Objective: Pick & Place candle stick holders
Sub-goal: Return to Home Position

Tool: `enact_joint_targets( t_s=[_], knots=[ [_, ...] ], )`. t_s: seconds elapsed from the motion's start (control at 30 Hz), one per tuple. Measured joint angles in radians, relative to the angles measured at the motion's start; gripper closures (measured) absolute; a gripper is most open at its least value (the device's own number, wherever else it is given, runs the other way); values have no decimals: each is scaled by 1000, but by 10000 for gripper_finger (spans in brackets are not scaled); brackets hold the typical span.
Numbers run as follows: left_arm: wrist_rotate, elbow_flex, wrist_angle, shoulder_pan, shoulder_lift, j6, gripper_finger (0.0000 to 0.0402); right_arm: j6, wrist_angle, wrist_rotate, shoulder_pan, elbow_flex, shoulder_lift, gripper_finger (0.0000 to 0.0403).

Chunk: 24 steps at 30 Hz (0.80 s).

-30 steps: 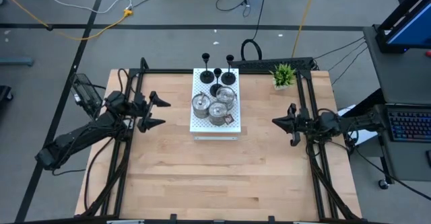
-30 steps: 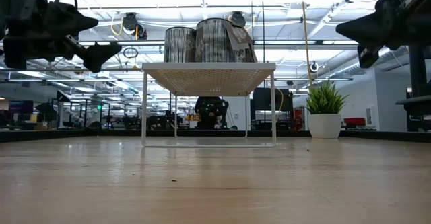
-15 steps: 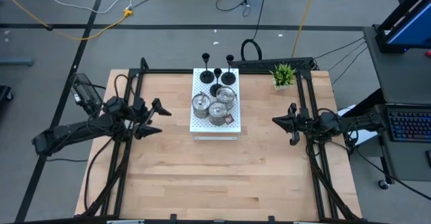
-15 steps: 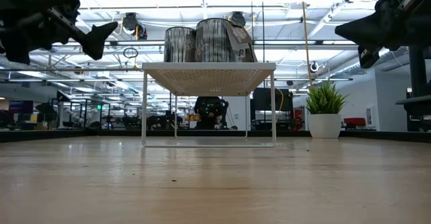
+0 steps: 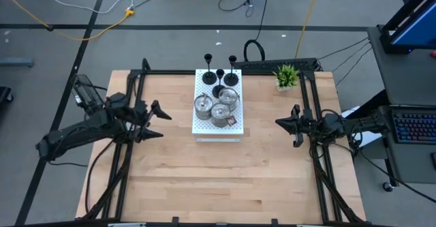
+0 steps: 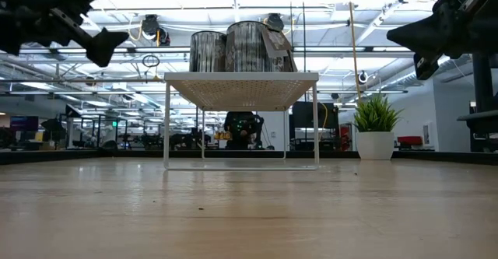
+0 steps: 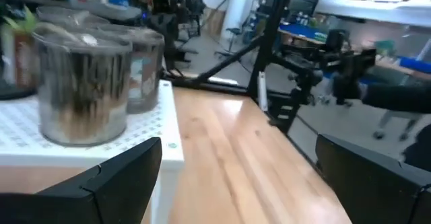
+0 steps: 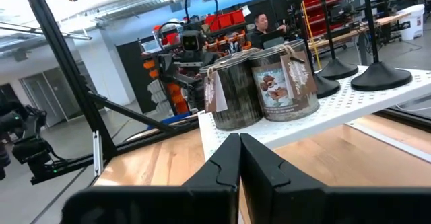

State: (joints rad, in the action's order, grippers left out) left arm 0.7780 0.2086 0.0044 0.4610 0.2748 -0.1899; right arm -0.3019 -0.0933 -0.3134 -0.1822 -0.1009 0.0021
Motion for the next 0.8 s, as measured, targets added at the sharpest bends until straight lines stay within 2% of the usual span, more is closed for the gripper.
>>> enact_joint_targets(
  t_s=[0.13,0.27,0.63,0.8],
  knots=[
    [-64,6,-64,-7,-138,29,2,0,0,0,0,0,0,403],
    [-157,6,-194,-39,-274,9,2,2,2,0,0,0,0,403],
    [-463,-34,-150,-237,-243,38,2,7,8,-52,0,0,0,403],
    [-525,-104,-79,-312,-251,33,2,17,8,-53,0,0,0,403]
  ],
)
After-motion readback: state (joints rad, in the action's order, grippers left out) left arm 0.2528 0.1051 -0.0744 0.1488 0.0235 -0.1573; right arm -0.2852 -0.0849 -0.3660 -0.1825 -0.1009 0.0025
